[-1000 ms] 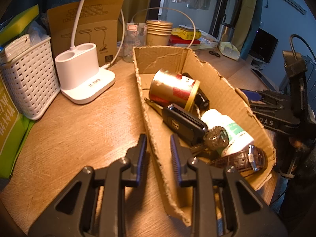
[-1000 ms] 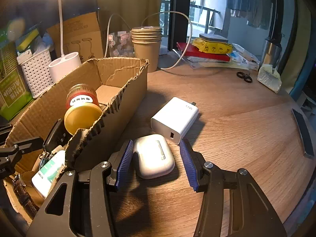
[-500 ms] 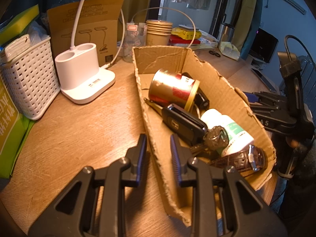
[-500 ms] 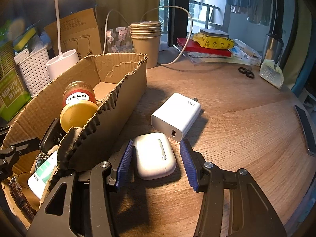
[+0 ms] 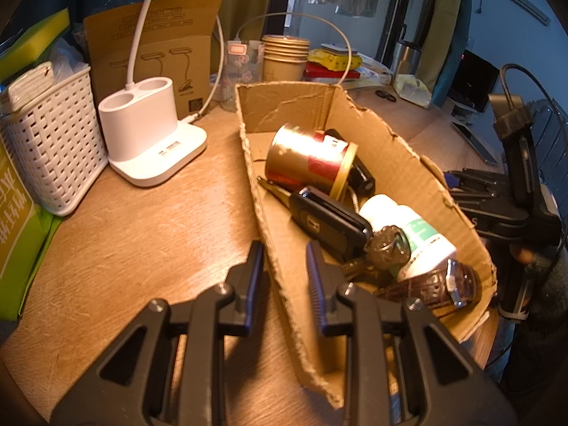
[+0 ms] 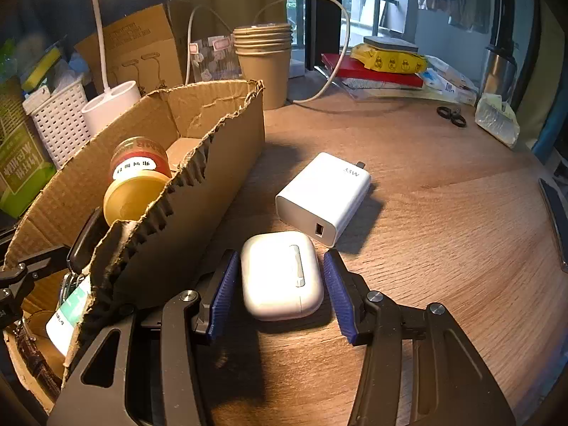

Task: Organize rigid objects
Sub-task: 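Move the right gripper to the white earbuds case and grasp it, then carry the earbuds case with the right gripper over the box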

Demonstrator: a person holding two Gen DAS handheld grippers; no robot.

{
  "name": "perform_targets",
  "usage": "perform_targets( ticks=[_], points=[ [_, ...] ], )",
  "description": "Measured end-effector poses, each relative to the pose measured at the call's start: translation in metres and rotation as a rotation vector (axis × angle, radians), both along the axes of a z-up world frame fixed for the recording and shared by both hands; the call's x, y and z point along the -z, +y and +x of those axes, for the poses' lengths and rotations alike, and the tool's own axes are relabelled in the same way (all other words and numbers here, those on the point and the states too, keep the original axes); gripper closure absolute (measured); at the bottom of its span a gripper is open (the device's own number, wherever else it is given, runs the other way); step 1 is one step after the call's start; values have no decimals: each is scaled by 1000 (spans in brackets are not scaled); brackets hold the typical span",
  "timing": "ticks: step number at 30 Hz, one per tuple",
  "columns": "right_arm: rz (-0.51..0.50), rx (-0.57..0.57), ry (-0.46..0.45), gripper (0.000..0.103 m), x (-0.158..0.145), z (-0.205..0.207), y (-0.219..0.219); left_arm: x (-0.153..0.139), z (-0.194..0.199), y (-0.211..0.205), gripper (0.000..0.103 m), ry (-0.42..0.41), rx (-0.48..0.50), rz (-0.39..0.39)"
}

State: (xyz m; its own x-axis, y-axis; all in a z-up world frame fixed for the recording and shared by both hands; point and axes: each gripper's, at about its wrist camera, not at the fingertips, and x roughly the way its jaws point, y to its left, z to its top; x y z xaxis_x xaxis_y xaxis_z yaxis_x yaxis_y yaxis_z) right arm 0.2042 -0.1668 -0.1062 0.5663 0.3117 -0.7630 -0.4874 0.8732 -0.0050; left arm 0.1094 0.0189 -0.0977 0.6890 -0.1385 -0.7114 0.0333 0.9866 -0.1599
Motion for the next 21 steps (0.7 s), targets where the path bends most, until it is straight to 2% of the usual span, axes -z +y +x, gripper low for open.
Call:
perform_targets(
  ticks=[12, 21],
  points=[
    [-19, -2, -47, 54, -4, -7, 2, 0, 0, -1, 77, 0, 0, 1],
    [36, 8, -82, 54, -21, -16, -7, 0, 0, -1, 77, 0, 0, 0]
  ],
)
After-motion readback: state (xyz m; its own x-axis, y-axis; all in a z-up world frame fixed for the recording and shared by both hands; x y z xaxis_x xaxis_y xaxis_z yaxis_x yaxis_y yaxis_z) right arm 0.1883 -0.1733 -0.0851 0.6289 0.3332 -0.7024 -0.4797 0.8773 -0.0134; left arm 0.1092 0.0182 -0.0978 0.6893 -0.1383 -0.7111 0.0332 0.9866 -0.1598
